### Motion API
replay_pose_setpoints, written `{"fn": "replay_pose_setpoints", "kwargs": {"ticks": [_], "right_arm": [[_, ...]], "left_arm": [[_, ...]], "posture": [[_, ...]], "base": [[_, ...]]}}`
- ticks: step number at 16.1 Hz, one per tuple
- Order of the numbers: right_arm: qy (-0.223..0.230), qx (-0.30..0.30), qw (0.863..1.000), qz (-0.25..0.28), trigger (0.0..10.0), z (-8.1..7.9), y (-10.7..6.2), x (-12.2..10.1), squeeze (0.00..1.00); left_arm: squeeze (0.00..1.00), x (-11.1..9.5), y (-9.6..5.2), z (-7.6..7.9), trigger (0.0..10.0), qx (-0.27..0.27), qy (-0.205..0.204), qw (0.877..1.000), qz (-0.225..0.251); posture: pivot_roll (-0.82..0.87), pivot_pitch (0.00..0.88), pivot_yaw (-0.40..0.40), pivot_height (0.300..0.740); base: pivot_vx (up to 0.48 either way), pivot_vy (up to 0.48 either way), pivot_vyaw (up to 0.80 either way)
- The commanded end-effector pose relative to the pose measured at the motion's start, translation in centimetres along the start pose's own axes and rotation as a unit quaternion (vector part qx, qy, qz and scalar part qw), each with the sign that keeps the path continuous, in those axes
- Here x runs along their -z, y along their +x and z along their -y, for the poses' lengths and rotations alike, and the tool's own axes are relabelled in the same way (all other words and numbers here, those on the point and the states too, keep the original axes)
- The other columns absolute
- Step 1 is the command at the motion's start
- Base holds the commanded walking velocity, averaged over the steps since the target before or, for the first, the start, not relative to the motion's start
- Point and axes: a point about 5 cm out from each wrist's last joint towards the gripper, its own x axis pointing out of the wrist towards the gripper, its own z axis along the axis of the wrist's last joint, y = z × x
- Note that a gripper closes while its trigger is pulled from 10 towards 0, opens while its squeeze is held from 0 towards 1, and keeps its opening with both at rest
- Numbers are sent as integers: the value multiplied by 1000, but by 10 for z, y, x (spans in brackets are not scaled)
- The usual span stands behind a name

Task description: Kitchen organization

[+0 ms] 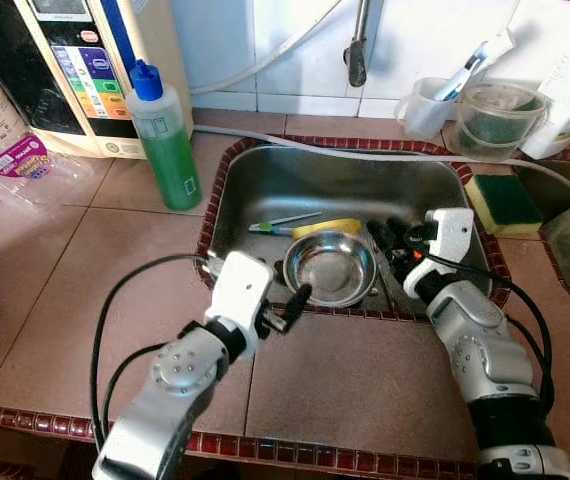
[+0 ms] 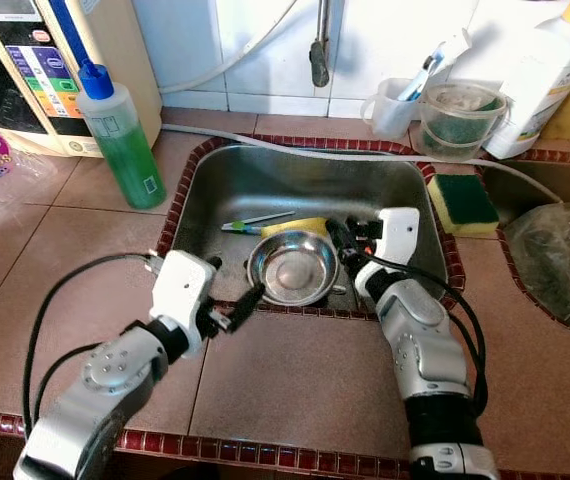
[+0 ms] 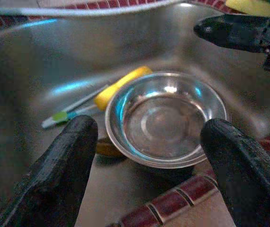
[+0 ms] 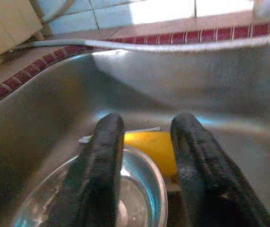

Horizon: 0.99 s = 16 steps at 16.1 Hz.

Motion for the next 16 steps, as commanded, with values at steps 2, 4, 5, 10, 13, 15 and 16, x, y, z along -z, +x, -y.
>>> {"fn": "replay_pose_setpoints", "kwargs": {"ticks": [2,4,5,10,13,15,16], "right_arm": [[-61,12,998,4,10000,-1,1,3,1000],[-82,23,996,33,10000,-6,2,-1,1000],[-78,30,996,44,10000,-8,2,-2,1000],[-77,45,993,83,10000,-19,6,-7,1000],[-82,76,987,119,10000,-26,3,-11,1000],[-80,95,982,143,10000,-25,4,-17,1000],[-76,104,980,153,10000,-24,5,-20,1000]], "left_arm": [[0,2,1,-5,10000,-13,0,1000,-1],[0,-2,3,-13,10000,-27,9,999,19],[0,-3,4,-19,10000,-36,12,999,28],[0,-11,13,-63,10000,-116,-34,990,71],[0,-10,15,-82,10000,-163,-56,982,81],[0,-7,17,-83,10000,-164,-59,982,77],[0,-7,17,-83,10000,-158,-69,981,85]], "posture": [[-116,187,44,740],[-114,172,42,740],[-113,168,40,740],[-112,132,35,740],[-120,99,34,740],[-134,81,39,740],[-140,73,41,740]], "base": [[0,0,0],[0,0,0],[0,0,0],[0,0,0],[0,0,0],[0,0,0],[0,0,0]]}}
